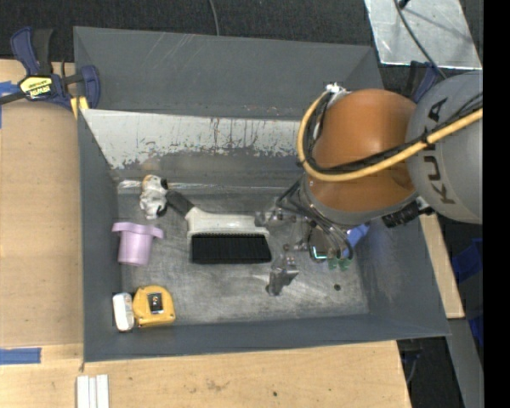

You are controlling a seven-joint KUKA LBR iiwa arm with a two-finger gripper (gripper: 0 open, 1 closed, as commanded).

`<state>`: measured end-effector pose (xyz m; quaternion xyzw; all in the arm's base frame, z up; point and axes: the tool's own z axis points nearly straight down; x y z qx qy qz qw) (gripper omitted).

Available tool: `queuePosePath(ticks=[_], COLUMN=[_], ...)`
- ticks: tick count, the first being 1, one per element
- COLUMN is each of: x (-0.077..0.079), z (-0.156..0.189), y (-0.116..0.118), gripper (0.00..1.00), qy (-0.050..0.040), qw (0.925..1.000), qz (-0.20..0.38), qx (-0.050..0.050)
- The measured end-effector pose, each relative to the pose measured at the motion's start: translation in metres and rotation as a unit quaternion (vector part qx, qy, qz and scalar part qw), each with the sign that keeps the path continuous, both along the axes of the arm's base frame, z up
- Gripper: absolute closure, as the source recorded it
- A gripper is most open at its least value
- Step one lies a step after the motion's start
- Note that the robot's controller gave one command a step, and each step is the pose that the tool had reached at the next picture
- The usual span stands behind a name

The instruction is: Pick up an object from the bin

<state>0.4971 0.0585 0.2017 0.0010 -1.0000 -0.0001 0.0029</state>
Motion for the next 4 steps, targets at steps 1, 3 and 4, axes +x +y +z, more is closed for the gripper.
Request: queuePosePath(ticks=[1,3,4], x=[0.002,0.009,0.013], z=[0.004,-0.106,-0.107], y=[0.000,0.012,0.012], gripper=[0.00,0.00,0.00], qy=[-0.0041,-0.0060,-0.0102], qw=[1.0000,0.9998,0.9997], qz=[-0.001,0.016,0.021], qx=[0.000,0.000,0.000])
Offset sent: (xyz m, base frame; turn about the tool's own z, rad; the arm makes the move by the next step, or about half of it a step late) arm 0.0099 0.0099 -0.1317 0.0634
